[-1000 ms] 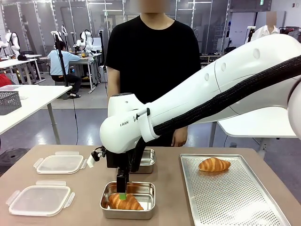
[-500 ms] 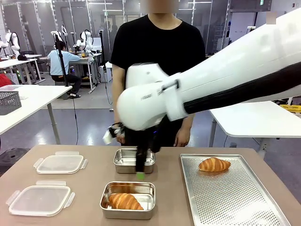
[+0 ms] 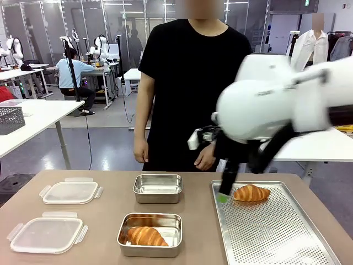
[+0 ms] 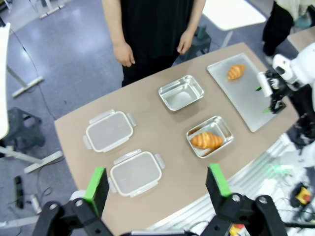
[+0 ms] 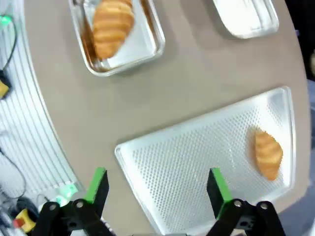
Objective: Place the bread into the airtight container.
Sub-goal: Pick up a Butter Roll and place it into an empty Airtight Container.
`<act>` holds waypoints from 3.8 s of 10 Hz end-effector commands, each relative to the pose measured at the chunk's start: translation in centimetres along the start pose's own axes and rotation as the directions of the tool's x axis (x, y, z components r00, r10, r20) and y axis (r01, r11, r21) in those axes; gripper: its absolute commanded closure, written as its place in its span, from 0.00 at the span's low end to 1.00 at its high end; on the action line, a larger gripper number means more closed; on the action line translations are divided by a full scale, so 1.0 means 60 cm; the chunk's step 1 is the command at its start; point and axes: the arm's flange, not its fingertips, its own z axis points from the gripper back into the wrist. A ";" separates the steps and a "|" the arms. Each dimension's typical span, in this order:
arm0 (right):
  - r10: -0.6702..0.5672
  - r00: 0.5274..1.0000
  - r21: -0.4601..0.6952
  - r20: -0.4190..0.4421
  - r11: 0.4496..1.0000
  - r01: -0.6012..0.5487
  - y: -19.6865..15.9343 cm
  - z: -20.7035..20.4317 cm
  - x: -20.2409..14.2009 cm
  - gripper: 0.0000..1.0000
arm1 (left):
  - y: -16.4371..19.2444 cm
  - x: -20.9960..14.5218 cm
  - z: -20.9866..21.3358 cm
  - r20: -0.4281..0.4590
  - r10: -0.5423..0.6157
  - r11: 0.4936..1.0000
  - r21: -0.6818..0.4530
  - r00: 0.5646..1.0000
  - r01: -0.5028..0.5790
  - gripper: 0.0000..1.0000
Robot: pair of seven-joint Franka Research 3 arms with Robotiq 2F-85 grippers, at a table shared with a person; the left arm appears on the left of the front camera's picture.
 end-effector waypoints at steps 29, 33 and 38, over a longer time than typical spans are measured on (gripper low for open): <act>-0.249 0.646 -0.073 0.721 0.901 0.428 -0.199 -0.049 -0.679 0.00 | -0.002 0.000 0.002 0.002 0.002 1.000 -0.002 1.000 -0.002 0.00; -0.249 0.646 -0.073 0.721 0.901 0.428 -0.199 -0.049 -0.679 0.00 | -0.002 0.000 0.002 0.002 0.002 1.000 -0.002 1.000 -0.002 0.00; -0.249 0.646 -0.073 0.721 0.901 0.428 -0.199 -0.049 -0.679 0.00 | -0.002 0.000 0.002 0.002 0.002 1.000 -0.002 1.000 -0.002 0.00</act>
